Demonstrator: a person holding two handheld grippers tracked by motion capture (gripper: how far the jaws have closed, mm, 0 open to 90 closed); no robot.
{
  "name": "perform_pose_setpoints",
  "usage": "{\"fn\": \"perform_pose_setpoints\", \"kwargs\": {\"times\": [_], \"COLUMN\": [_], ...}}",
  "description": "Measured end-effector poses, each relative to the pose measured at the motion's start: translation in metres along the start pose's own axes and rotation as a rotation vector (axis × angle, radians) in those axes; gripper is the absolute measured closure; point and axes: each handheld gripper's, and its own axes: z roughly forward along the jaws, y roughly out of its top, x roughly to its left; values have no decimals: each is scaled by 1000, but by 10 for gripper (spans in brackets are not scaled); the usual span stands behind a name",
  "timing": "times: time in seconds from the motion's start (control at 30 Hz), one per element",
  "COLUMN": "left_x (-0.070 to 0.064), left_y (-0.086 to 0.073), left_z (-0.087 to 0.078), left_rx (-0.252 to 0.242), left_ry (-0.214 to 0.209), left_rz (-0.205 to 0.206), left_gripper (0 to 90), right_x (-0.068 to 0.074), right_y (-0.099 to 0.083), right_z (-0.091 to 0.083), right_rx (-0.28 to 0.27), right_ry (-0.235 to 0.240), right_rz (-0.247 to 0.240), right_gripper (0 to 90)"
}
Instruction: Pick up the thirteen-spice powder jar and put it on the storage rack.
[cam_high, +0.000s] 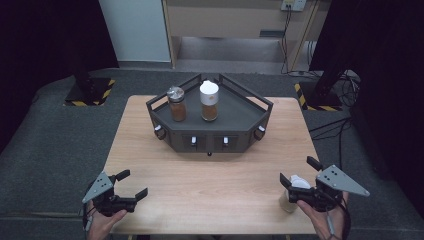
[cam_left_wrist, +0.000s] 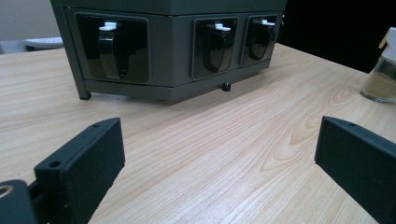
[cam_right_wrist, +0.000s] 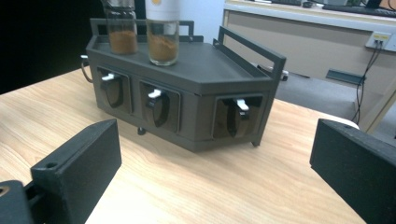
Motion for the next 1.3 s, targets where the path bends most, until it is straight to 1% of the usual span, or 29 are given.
{"fn": "perform_pose_setpoints", "kwargs": {"times": [0.07,0.17,0.3,0.47,0.53,0.63,0.67,0.83,0.93,1.3], "left_x": [-1,-1,-1,-1,-1,0,0,2,3,4], "left_y": [0,0,-1,-1,-1,-1,-1,-1,-1,-1], "left_z": [-1,-2,-1,-2,-2,-1,-1,-1,0,0], "left_rx": [-2,-4,-3,-6,-6,-5,-6,-11,-10,-8], "left_ry": [3,5,5,6,6,3,2,-3,-6,-9], "left_rz": [2,4,-1,4,5,6,5,4,5,1], "left_gripper": [9,9,9,9,10,11,11,13,13,13], "right_x": [0,3,5,6,5,5,4,5,2,1], "right_y": [-7,-19,-33,-44,-49,-54,-55,-62,-65,-65], "right_z": [-2,-3,-6,-7,-7,-8,-8,-11,-10,-12], "right_rx": [-5,-9,-12,7,6,11,12,13,17,10], "right_ry": [-4,-22,-29,-42,-38,-42,-38,-47,-42,-46], "right_rz": [5,3,-6,15,26,25,30,20,34,43], "right_gripper": [18,18,19,19,19,19,20,24,24,24]}}
